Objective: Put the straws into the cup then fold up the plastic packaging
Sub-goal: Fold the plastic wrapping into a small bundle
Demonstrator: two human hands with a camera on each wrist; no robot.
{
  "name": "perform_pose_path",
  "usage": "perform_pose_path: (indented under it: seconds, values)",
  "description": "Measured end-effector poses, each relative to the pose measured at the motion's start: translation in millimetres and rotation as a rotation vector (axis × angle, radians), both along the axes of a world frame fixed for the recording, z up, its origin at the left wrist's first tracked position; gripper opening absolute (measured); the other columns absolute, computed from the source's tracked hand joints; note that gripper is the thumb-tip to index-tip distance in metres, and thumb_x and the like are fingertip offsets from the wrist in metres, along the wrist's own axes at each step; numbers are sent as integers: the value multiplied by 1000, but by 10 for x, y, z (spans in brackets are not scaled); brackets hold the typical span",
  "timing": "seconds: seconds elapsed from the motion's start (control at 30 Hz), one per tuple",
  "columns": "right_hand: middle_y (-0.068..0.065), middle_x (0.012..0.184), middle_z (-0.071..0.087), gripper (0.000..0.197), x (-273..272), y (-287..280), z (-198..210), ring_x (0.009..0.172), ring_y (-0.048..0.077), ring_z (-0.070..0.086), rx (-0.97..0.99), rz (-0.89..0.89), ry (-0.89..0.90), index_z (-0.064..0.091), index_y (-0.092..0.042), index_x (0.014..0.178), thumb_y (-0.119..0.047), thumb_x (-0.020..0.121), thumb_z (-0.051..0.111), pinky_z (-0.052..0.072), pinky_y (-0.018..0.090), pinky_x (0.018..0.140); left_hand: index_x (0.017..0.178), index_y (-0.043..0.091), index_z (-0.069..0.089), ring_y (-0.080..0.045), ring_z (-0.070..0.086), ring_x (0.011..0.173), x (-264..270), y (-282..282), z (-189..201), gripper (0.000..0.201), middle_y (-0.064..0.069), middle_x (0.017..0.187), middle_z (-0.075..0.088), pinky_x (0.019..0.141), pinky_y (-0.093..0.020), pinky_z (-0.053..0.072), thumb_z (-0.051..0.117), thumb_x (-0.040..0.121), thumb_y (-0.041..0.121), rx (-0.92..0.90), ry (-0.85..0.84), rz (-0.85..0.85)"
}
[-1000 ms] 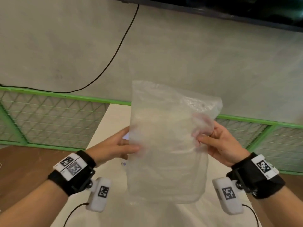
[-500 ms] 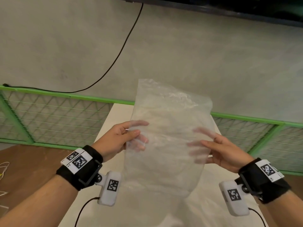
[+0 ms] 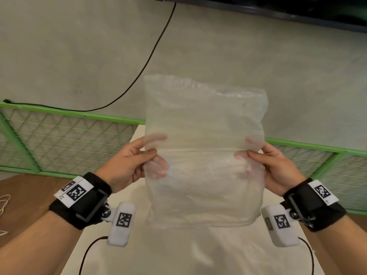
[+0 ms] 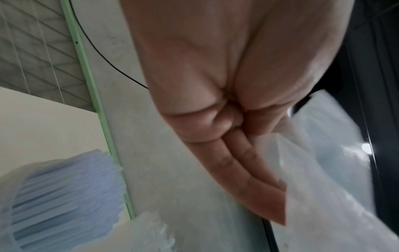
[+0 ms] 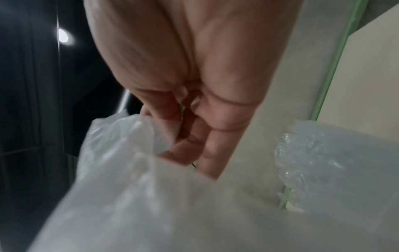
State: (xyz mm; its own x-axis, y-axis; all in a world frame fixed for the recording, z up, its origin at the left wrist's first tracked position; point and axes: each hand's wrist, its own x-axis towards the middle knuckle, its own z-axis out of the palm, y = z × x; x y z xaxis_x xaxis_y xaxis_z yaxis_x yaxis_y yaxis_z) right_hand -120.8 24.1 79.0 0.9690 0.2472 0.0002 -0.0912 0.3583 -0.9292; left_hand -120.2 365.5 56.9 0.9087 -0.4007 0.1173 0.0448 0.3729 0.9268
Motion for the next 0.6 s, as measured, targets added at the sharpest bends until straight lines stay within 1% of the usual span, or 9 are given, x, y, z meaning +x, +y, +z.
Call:
perform_pose_path:
  seconds: [0.1, 0.17, 0.23, 0.3, 0.37, 0.4, 0.5, 0.57, 0.6]
  values:
    - [6, 74, 75, 33, 49, 5, -5, 60, 15, 70, -22, -62, 19, 79, -20, 71, -3, 73, 51, 58, 29, 52, 76, 15, 79, -19, 72, 60, 14, 1, -6, 48, -9, 72, 74, 54, -24, 57, 93, 41, 44, 80, -12, 62]
    - [3, 69, 73, 25, 77, -15, 48, 57, 14, 67, -57, -39, 30, 77, -17, 63, -11, 69, 54, 55, 23, 52, 70, 15, 75, -12, 65, 55, 26, 31, 15, 28, -1, 71, 71, 49, -19, 51, 84, 49, 32, 69, 29, 69]
    - [10, 79, 72, 25, 86, -33, 86, 63, 21, 66, -37, 32, 63, 77, -9, 73, -28, 67, 62, 55, 26, 56, 74, 11, 72, -16, 62, 60, 25, 65, 48, 29, -5, 80, 67, 52, -22, 53, 76, 56, 33, 5, 90, 16]
    - [12, 91, 71, 49, 80, -68, 107, 70, 24, 67, -66, 101, 53, 77, -8, 86, -48, 59, 77, 56, 30, 60, 84, 11, 71, -24, 61, 73, 2, 64, 74, 45, -8, 93, 64, 60, -29, 57, 80, 58, 47, 9, 97, -36]
    - [5, 92, 72, 55, 89, -90, 108, 68, 18, 68, -145, 67, -44, 76, -15, 91, -45, 48, 91, 56, 25, 58, 95, 16, 69, -25, 66, 82, -40, 37, 96, 58, -7, 102, 64, 62, -34, 59, 89, 52, 50, 32, 51, -60]
    - [2, 91, 72, 51, 84, -80, 114, 66, 15, 68, -167, 19, -100, 74, -18, 95, -36, 50, 92, 55, 22, 56, 104, 19, 67, -25, 68, 87, -58, 21, 96, 64, -5, 108, 65, 64, -37, 60, 93, 50, 42, 41, 23, -65]
    - [1, 77, 69, 29, 68, -73, 90, 55, 10, 61, -66, -127, -144, 68, -24, 100, -18, 72, 76, 50, 17, 49, 122, 34, 56, -30, 67, 97, -109, -28, 107, 79, -7, 121, 62, 74, -44, 60, 91, 56, 10, 65, -45, -22]
    - [5, 79, 65, 34, 35, -77, 61, 58, 11, 62, -33, -62, -122, 70, -23, 100, -30, 70, 84, 50, 18, 52, 115, 35, 57, -30, 68, 86, -133, -70, 117, 62, -10, 113, 64, 68, -38, 60, 77, 67, 3, 55, -46, 89]
    - [7, 89, 67, 43, 4, -70, 57, 70, 14, 66, -47, 9, -105, 73, -21, 101, -37, 64, 88, 54, 21, 59, 108, 29, 61, -26, 68, 81, -146, -94, 118, 46, -9, 108, 65, 64, -32, 60, 72, 72, 3, 56, -48, 151]
